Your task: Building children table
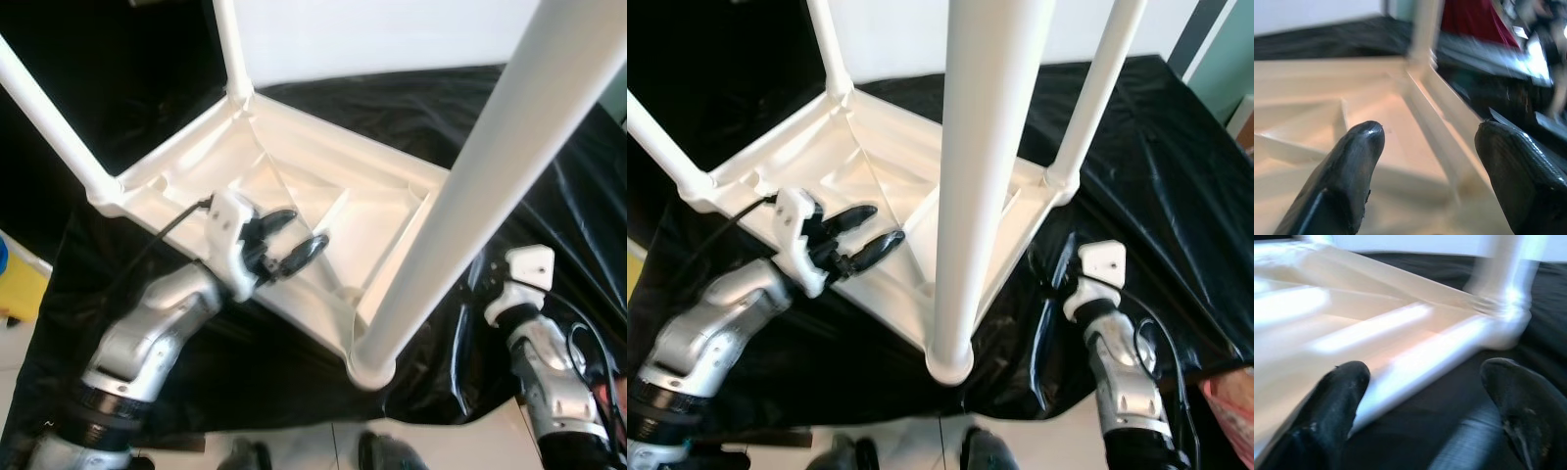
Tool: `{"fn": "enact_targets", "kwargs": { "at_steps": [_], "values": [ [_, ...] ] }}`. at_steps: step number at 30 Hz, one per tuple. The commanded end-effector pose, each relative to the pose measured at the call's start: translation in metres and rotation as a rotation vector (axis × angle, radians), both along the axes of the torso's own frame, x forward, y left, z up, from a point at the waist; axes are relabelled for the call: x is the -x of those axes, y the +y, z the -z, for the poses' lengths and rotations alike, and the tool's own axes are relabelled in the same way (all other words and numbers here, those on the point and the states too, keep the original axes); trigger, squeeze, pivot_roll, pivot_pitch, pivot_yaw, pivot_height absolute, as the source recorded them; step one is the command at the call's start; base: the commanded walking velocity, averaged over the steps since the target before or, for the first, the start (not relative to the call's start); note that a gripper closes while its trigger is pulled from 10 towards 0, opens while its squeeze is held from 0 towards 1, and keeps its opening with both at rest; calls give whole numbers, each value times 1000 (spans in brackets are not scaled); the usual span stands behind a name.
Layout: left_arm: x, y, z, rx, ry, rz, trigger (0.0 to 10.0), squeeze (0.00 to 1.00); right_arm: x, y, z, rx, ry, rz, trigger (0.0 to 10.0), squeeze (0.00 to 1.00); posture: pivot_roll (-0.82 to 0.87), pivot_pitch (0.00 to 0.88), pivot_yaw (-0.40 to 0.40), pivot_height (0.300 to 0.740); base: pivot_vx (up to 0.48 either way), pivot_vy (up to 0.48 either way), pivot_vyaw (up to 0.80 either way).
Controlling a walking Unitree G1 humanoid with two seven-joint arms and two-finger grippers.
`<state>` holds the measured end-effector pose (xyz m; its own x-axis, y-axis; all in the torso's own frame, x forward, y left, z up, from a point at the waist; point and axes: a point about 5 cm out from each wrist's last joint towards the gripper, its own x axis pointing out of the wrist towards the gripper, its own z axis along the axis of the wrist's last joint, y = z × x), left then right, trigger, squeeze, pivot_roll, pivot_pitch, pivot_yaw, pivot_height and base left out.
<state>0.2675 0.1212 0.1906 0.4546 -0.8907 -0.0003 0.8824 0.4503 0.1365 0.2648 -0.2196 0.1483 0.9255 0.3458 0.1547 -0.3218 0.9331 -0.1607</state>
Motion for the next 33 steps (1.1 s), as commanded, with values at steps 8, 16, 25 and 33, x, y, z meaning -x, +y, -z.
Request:
{"fn": "enact_targets", "kwargs": {
  "at_steps": [8,16,25,33],
  "values": [
    [12,9,4,-157,-46,98,10000,0,23,22,-22,21,58,-353,10000,0,-107,175,52,740,0,0,0],
    [22,29,13,-337,-47,193,10000,0,55,20,-36,134,208,-672,10000,0,-106,170,60,740,0,0,0],
    [26,32,26,-443,-37,236,10000,0,81,20,-37,236,383,-914,10000,0,-107,176,68,740,0,0,0],
    [28,25,37,-458,-33,268,10000,0,89,43,-34,236,405,-1087,10000,0,-104,175,80,740,0,0,0]
  ]
}}
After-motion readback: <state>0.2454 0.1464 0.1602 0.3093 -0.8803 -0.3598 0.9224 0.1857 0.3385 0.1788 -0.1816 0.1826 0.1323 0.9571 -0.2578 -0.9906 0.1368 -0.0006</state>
